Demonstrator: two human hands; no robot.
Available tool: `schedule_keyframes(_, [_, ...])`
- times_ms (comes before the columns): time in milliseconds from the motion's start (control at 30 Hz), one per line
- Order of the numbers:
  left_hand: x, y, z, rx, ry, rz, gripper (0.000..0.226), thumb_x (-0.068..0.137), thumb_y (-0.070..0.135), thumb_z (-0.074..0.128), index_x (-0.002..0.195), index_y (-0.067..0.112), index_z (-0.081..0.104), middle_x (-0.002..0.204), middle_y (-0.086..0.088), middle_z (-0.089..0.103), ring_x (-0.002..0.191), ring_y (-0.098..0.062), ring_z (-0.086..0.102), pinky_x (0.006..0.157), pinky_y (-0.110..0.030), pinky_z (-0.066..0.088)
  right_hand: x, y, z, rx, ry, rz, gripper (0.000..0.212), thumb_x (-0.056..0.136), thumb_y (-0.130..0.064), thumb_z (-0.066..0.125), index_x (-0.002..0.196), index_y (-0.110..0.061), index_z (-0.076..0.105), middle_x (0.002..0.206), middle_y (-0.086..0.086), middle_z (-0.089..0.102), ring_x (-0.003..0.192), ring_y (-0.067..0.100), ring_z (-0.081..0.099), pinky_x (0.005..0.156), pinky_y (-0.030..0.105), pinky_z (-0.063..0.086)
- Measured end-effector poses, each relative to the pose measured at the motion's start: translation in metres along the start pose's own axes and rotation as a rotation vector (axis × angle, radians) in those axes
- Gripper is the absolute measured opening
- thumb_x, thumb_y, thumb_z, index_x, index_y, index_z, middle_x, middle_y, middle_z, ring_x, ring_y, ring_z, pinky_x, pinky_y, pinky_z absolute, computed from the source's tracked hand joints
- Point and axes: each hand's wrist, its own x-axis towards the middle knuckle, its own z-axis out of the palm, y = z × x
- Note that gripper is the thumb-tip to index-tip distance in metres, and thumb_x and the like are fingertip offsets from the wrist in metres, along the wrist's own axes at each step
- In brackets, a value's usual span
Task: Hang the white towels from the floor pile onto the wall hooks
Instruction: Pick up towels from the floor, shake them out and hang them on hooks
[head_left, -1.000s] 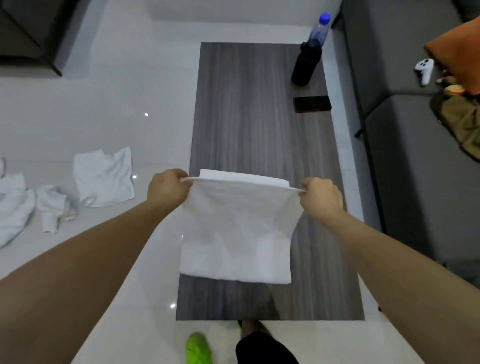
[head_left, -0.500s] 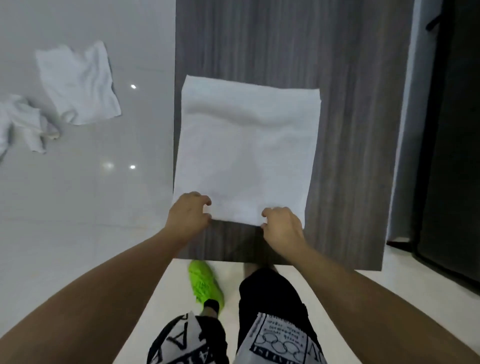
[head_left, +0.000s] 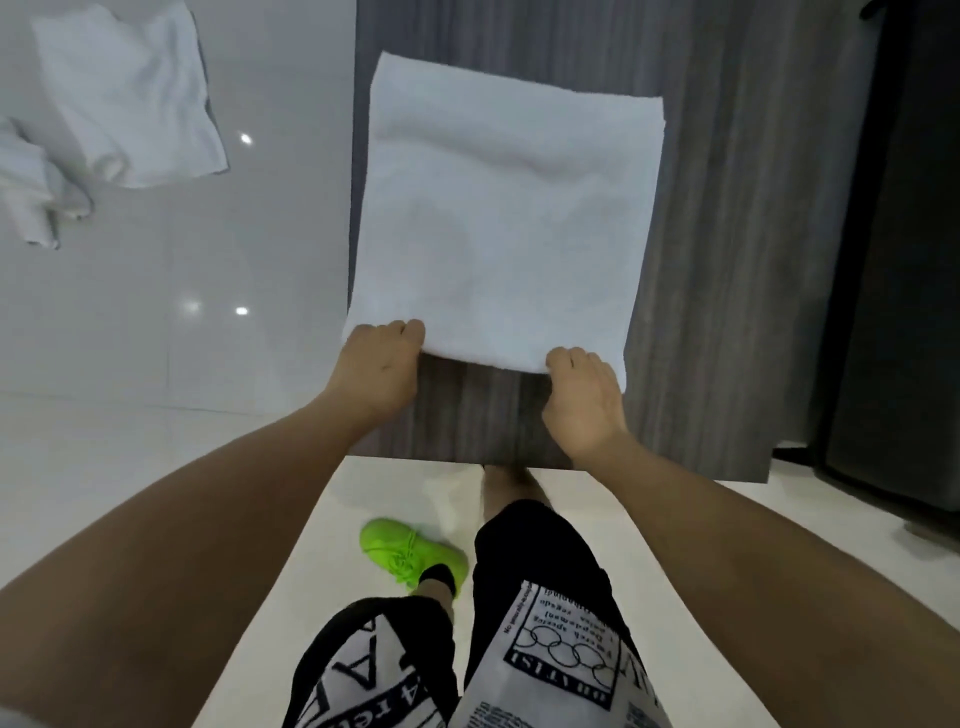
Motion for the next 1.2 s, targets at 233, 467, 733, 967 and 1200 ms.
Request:
schedule_keyframes(233, [-0.07, -0.01, -0.128, -0.137, 0.29, -0.088, 0.032, 0.078, -0.002, 0.057, 0.107, 0.009, 0.055, 0.095, -0.013, 0.06, 0.075, -0.033, 0.056, 0.064, -0.037, 0.044, -0.027, -0.068, -0.129, 0.021, 0.267, -0.024, 0.036, 0.069, -0.002, 0.062, 0.105, -0.006, 0.061, 0.103, 0.013, 0.059, 0.094, 0.032, 0.052, 0.079, 0.033, 0.035])
schedule_keyframes(467, [-0.213, -0.056, -0.285, -0.221, 0.756, -0.245, 0.038, 0.075, -0.003, 0.039, 0.106, 0.016, 0.053, 0.093, -0.008, 0.052, 0.077, -0.027, 0.047, 0.069, -0.035, 0.038, -0.099, -0.22, -0.277, 0.122, 0.679, -0.249, 0.029, 0.068, 0.005, 0.053, 0.095, -0.001, 0.06, 0.095, 0.016, 0.056, 0.087, 0.034, 0.05, 0.072, 0.031, 0.032])
schedule_keyframes(733, [-0.47, -0.158, -0.403, -0.06, 1.127, -0.364, 0.02, 0.075, 0.01, 0.036, 0.088, 0.015, 0.051, 0.081, -0.006, 0.054, 0.075, -0.031, 0.049, 0.064, -0.038, 0.04, -0.205, -0.451, -0.376, 0.06, 1.006, -0.704, 0.021, 0.07, -0.002, 0.05, 0.089, -0.007, 0.055, 0.083, 0.011, 0.054, 0.062, 0.028, 0.042, 0.057, 0.029, 0.025])
schedule_keyframes(967, [-0.699, -0.259, -0.385, 0.229, 1.27, -0.611, 0.041, 0.09, 0.054, 0.041, 0.098, 0.018, 0.059, 0.089, -0.006, 0.065, 0.081, -0.03, 0.059, 0.067, -0.033, 0.043, -0.284, -0.669, -0.366, -0.053, 1.034, -1.302, 0.014, 0.086, -0.02, 0.048, 0.084, -0.011, 0.058, 0.074, 0.004, 0.058, 0.055, 0.024, 0.049, 0.05, 0.028, 0.032])
schedule_keyframes(1200, [-0.905, -0.344, -0.314, 0.188, 1.248, -1.056, 0.02, 0.092, 0.03, 0.061, 0.086, 0.011, 0.059, 0.075, -0.004, 0.057, 0.073, -0.031, 0.056, 0.061, -0.029, 0.031, -0.363, -0.894, -0.263, 0.127, 1.004, -1.828, 0.023, 0.089, -0.03, 0.059, 0.079, -0.01, 0.065, 0.065, 0.006, 0.062, 0.049, 0.031, 0.056, 0.041, 0.031, 0.043])
